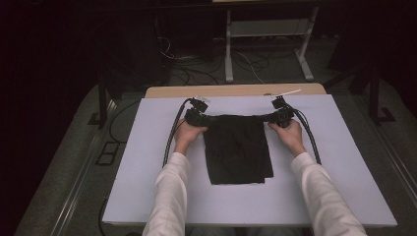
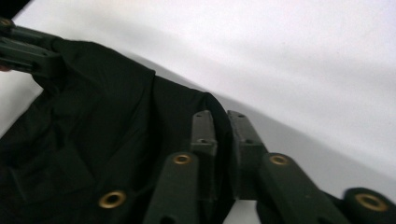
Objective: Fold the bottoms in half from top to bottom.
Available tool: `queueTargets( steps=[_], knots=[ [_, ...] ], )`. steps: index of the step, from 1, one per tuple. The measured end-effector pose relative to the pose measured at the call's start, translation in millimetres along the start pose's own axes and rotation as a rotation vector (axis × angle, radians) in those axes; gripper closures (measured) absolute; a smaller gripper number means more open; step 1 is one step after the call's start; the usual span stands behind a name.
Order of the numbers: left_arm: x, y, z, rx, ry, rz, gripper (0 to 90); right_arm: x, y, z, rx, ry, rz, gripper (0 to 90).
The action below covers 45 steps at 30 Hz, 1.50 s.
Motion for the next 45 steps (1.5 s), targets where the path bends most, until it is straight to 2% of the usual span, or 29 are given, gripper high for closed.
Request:
queueTargets(
  steps=[2, 5, 7, 9, 11, 13, 15, 16, 18, 20, 25, 30, 33, 45],
  knots=[
    [-0.2, 0.0, 2.0, -0.016, 0.012, 0.003, 68.2, 0.3, -0.7, 0.8, -0.012, 0.000, 0.013, 64.7],
    [-1.1, -1.9, 4.8, -0.064, 0.013, 0.039, 56.5, -0.2, -3.3, 1.6, -0.041, 0.002, 0.020, 50.3],
    [-3.5, -2.2, 7.3, -0.064, 0.032, 0.040, 46.4, -1.4, -6.0, 2.4, -0.048, 0.010, 0.012, 42.9],
    [-6.3, -1.8, 9.3, -0.066, 0.057, 0.048, 38.8, -4.0, -9.7, 3.0, -0.063, 0.031, 0.023, 35.2],
    [-9.0, -1.8, 10.8, -0.072, 0.067, 0.055, 30.7, -6.7, -13.0, 3.5, -0.073, 0.048, 0.019, 24.2],
    [-11.5, -1.7, 11.2, -0.069, 0.069, 0.036, 19.1, -9.1, -15.4, 4.2, -0.080, 0.046, 0.016, 14.3],
    [-14.6, -0.9, 10.8, -0.070, 0.078, 0.033, 10.6, -13.3, -17.2, 5.0, -0.093, 0.060, 0.019, 10.4],
    [-16.2, -0.4, 10.3, -0.068, 0.082, 0.018, 6.8, -16.0, -18.0, 5.2, -0.099, 0.070, 0.019, 6.1],
    [-19.4, 1.3, 10.3, -0.050, 0.078, -0.017, 0.0, -21.0, -19.5, 5.6, -0.096, 0.074, 0.009, 3.0],
    [-23.8, 2.9, 11.1, -0.044, 0.090, -0.013, 0.0, -25.9, -20.8, 6.8, -0.095, 0.078, -0.003, 0.0],
    [-35.9, 6.9, 13.0, -0.032, 0.120, -0.013, 0.0, -37.2, -25.9, 11.9, -0.113, 0.072, 0.004, 0.0],
    [-47.1, 9.9, 19.1, -0.032, 0.140, 0.006, 0.0, -49.7, -30.5, 14.9, -0.126, 0.095, -0.004, 0.0],
    [-51.3, 12.7, 24.7, -0.028, 0.135, 0.012, 0.0, -56.5, -32.2, 17.5, -0.126, 0.109, -0.010, 0.0],
    [-75.0, 22.3, 40.1, -0.017, 0.166, -0.019, 0.0, -74.9, -35.0, 38.9, -0.142, 0.135, 0.010, 0.0]
  ],
)
Point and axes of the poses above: each handheld gripper's, and its own axes: x roughly forward along the jaws, z roughly out of its underside, y roughly to its right, the point moved 4 cm from there along x, roughly forward along the jaws, and after that the axes turned 6 degrees about -y, right-handed, at the moved point
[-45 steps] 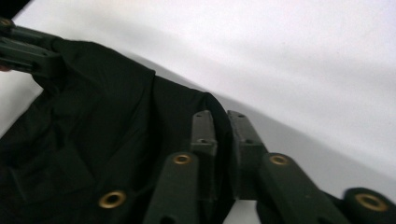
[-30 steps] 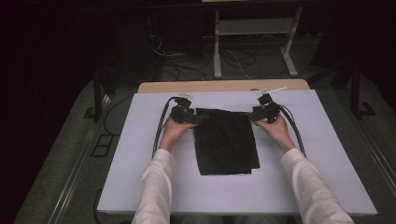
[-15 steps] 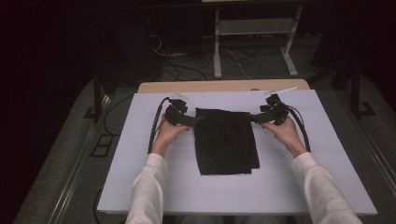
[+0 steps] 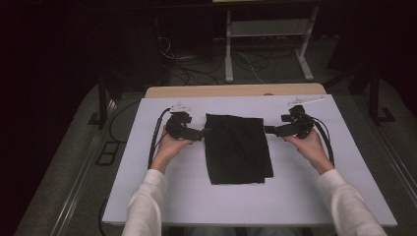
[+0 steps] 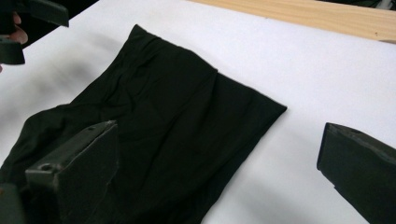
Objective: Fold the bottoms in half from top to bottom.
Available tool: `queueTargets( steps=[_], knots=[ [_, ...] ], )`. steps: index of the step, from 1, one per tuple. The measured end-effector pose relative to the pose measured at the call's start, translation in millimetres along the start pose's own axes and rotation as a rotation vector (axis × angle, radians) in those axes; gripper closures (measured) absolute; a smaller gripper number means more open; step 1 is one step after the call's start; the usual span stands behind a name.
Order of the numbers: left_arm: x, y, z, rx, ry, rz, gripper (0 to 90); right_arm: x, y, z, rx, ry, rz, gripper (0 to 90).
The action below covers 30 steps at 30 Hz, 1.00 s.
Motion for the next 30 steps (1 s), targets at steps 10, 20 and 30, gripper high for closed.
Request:
queueTargets(
  steps=[10, 20, 30],
  knots=[
    [-18.0, 9.8, 16.3, 0.015, 0.015, 0.007, 0.0, -20.8, -8.9, 13.8, -0.002, 0.033, -0.016, 0.0],
    [-32.5, 20.3, 39.4, 0.017, 0.004, 0.028, 0.0, -37.4, -20.2, 37.3, -0.002, 0.040, -0.003, 0.0],
    [-47.8, 29.5, 53.8, 0.040, 0.057, 0.012, 0.0, -52.3, -30.9, 65.6, -0.018, 0.059, 0.008, 0.0]
  ],
)
Point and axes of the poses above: each handheld gripper's, and its own axes: x roughly forward along the jaws, z roughly out of its underside, y roughly to its right, the point moved 4 cm from there along x, roughly forward along the jaws, and after that the axes turned 6 degrees about -y, right-handed, at the moved point
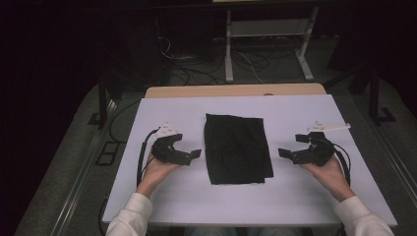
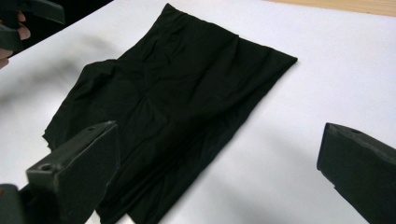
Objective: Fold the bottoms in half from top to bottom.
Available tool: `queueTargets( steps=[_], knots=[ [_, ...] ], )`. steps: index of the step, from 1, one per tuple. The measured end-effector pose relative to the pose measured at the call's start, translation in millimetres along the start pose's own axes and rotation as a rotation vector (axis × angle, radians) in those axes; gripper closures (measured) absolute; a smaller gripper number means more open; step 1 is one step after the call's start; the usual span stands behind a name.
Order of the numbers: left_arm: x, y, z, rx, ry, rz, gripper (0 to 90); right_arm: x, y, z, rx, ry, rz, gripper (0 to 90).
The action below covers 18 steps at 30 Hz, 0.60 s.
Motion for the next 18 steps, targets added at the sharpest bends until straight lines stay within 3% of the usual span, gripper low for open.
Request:
queueTargets(
  steps=[4, 18],
  knots=[
    [-4.6, 4.6, 4.1, 0.003, 0.020, -0.010, 0.0, -5.9, -2.0, 10.9, 0.002, 0.000, 0.003, 0.0],
    [-18.9, 26.2, 27.7, 0.022, 0.056, 0.033, 0.0, -27.3, -9.6, 41.0, -0.018, 0.007, 0.028, 0.0]
  ],
)
Point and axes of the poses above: each handheld gripper's, and its own axes: x roughly forward along the jaws, z roughly out of its underside, y roughly to its right, the point moved 4 cm from there along x, roughly forward along the jaws, and after that the axes turned 6 degrees about -y, right-handed, at the moved point
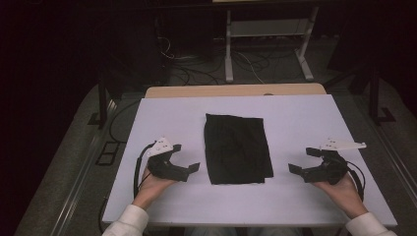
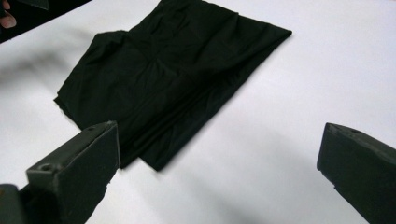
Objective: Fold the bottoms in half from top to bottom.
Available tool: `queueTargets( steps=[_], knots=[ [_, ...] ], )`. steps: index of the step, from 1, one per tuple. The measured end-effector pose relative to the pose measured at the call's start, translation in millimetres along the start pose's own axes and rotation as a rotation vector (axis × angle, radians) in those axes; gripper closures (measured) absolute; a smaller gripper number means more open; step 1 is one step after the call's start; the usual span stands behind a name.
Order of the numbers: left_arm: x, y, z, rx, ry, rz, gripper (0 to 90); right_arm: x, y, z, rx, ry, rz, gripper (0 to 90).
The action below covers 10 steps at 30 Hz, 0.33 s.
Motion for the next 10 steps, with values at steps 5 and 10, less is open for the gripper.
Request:
queueTargets(
  steps=[5, 10],
  knots=[
    [-1.2, 4.7, 13.0, -0.010, -0.005, 0.000, 0.0, -2.6, -2.1, 10.8, -0.004, -0.015, 0.000, 0.0],
    [-3.3, 7.7, 21.1, 0.007, -0.017, -0.016, 0.0, -4.9, -2.6, 17.2, -0.006, -0.019, 0.005, 0.0]
  ],
)
Point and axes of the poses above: each handheld gripper's, and its own axes: x roughly forward along the jaws, z roughly out of its underside, y roughly to its right, the point moved 4 cm from there along x, roughly forward along the jaws, and after that the axes turned 6 degrees about -y, right-handed, at the moved point
